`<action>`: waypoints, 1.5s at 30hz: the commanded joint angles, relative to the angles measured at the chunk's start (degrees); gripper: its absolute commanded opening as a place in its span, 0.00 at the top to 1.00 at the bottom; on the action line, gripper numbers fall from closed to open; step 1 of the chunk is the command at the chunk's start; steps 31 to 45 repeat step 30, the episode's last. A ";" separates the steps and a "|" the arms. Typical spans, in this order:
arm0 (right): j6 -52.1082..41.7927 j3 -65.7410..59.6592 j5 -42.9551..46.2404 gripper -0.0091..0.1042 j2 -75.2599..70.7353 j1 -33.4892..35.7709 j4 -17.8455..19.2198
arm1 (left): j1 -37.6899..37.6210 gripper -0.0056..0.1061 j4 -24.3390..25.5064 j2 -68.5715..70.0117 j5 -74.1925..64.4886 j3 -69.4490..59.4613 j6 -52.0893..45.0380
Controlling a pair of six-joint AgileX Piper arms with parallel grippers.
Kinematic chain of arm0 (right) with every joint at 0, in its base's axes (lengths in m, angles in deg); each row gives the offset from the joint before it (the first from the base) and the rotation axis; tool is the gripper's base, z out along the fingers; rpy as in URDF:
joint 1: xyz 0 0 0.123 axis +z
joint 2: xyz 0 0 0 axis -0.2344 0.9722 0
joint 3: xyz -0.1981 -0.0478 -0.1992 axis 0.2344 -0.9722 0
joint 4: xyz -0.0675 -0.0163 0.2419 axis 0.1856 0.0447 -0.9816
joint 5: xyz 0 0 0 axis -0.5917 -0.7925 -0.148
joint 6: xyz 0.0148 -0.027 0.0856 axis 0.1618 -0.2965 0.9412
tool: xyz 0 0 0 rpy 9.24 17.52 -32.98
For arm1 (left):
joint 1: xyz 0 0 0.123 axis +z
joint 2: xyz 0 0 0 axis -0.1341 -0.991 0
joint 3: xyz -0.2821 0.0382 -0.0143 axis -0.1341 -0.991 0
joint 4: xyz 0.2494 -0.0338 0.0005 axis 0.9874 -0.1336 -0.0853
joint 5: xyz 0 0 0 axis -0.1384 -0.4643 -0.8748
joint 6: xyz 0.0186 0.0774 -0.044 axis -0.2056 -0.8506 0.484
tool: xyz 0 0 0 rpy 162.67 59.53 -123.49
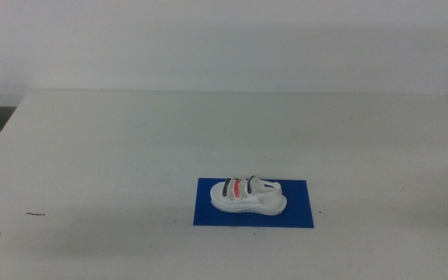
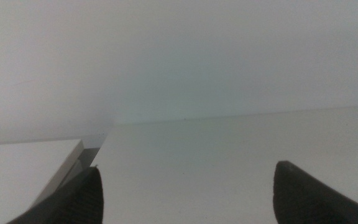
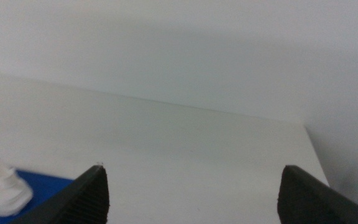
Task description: Use one arm to grab the shoe from the table and place it on the mat.
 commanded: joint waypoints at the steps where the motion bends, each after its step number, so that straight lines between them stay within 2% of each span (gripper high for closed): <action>1: 3.55 -3.01 1.01 0.20 -3.66 -3.44 -0.52 | -0.02 0.11 -0.23 -0.28 0.67 -0.02 0.17; 4: 4.46 -6.55 0.89 0.20 -7.36 -6.36 -2.81 | -0.02 0.11 -0.23 -0.28 0.67 -0.02 0.17; 12: 4.59 -12.80 0.67 0.20 -17.88 -6.63 -0.97 | -0.02 0.11 -0.23 -0.28 0.67 -0.02 0.17; 17: 4.59 -12.80 -2.34 0.20 -17.88 -6.63 -0.97 | -0.02 0.11 -0.23 -0.28 0.67 -0.02 0.17; 45: 5.60 -12.80 -2.35 0.21 -17.88 -6.63 -0.97 | -0.02 0.11 -0.23 -0.28 0.67 -0.02 0.17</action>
